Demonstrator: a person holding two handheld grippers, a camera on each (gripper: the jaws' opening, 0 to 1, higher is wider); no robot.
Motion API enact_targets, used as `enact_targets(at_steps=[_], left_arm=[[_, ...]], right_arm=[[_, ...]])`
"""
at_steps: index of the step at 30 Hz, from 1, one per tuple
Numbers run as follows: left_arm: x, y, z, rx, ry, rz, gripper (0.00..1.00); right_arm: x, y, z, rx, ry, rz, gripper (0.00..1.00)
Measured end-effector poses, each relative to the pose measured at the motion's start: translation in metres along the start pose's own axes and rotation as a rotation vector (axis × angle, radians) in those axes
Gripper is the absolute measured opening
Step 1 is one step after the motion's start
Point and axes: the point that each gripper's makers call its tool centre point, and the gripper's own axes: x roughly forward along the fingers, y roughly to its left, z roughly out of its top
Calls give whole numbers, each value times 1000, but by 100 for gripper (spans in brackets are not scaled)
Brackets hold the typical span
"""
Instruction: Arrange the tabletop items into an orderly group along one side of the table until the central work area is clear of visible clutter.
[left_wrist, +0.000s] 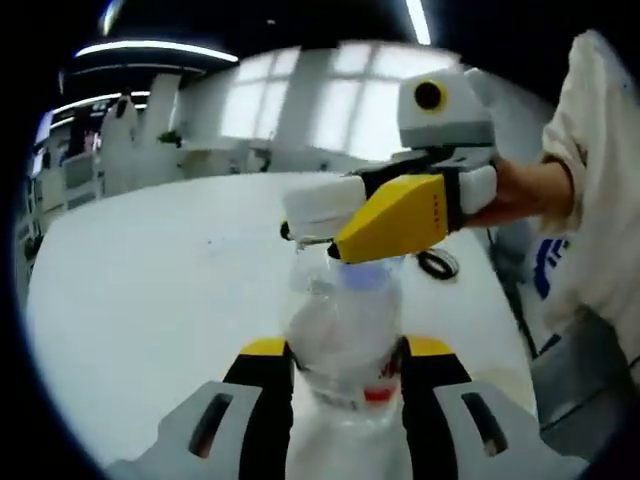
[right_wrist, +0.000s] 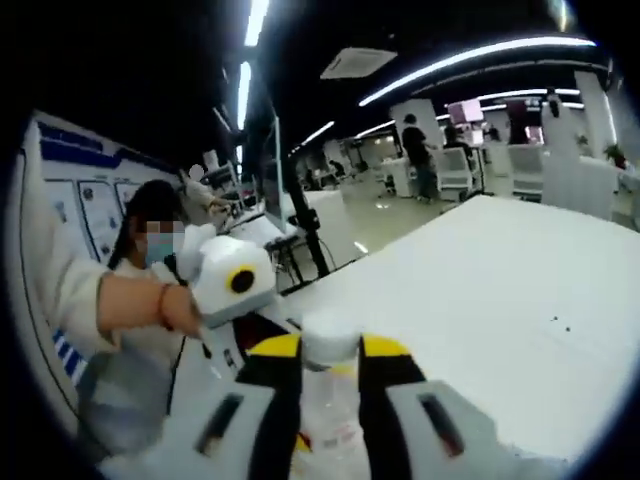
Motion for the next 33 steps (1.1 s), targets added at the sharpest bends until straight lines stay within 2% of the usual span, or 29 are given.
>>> enact_targets(at_steps=[2,4,7,9,15,22,33], left_arm=[[3,4,7,55,-4,16,38],[6,8,11,66,-5,17,38],[9,13,16,114,-7,34,38],[10,16,16,145,1,38,38],[13,23,13,182,23,40,37],[18,24,10,180,30,42,37],[24,23,4,163,40,26,37]], right_arm=[[-3,-1,5,-65,-22,-8,18],[-4,-4,6,-85,-24,-24,18],[-5,-9,10,-192,-26,-52,18],[-5,-9,8,-227,-18,-61,18],[-5,-13,2,-255,5,-70,19],[-3,-13,-3,-316,43,-75,19],[-6,-16,-12,-327,74,-82,19]])
